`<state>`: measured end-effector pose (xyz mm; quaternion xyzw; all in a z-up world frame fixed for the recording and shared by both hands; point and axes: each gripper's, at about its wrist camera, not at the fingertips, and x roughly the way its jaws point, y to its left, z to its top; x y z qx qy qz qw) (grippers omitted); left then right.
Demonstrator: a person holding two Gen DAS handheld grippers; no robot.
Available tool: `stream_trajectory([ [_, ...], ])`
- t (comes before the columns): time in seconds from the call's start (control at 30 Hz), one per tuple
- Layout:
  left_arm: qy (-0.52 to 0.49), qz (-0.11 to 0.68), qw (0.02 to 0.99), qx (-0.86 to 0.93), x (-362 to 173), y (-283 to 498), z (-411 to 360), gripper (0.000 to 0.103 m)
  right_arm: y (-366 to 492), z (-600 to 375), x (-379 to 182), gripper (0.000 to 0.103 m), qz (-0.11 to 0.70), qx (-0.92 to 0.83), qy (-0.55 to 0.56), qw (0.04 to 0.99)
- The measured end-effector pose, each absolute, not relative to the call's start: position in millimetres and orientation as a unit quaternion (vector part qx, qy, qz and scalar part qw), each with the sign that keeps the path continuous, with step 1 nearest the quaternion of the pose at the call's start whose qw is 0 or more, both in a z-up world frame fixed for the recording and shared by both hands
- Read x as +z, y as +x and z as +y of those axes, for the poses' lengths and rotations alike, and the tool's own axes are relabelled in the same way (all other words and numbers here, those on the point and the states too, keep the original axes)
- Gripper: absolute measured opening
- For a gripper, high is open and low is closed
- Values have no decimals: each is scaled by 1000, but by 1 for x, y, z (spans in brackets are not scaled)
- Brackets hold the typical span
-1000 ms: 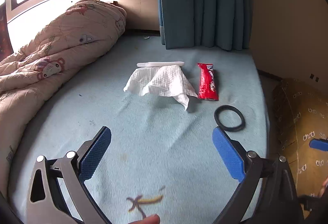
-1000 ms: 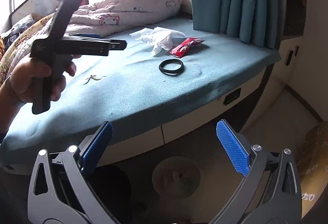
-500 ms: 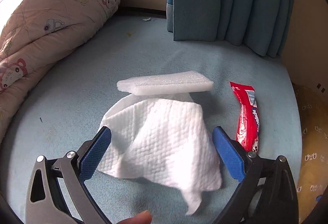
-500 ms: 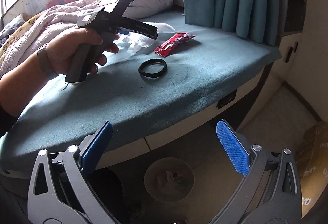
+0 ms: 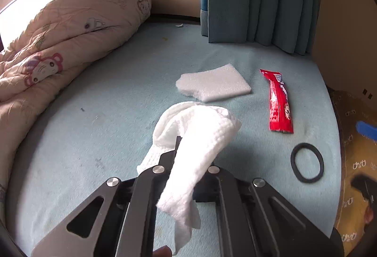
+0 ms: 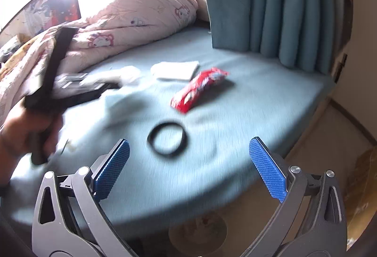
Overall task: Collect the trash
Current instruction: 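Grasp the white tissue with left tool while right grasps red candy wrapper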
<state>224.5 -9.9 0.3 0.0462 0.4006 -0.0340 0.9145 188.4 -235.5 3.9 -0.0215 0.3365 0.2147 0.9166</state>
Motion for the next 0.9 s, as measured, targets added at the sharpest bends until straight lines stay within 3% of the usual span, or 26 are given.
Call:
stream_trajectory([
  [0.07, 41, 401, 914, -34, 3, 208, -1, 5, 219, -216, 8, 95, 344, 209, -21, 915],
  [0.17, 40, 397, 916, -39, 9, 188, 8, 5, 261, -183, 4, 70, 362, 194, -64, 910],
  [0.27, 39, 396, 917, -41, 13, 171, 16, 5, 300, -174, -15, 37, 412, 178, -55, 892],
  [0.3, 39, 395, 917, -40, 13, 169, 18, 5, 306, -174, -19, 19, 420, 173, -54, 889],
  [0.43, 38, 394, 918, -37, 14, 156, 24, 5, 289, -172, -16, 9, 393, 194, -52, 897],
  [0.9, 41, 374, 925, -56, 31, 87, -37, 5, 109, -217, 48, 9, 288, 265, -52, 919],
])
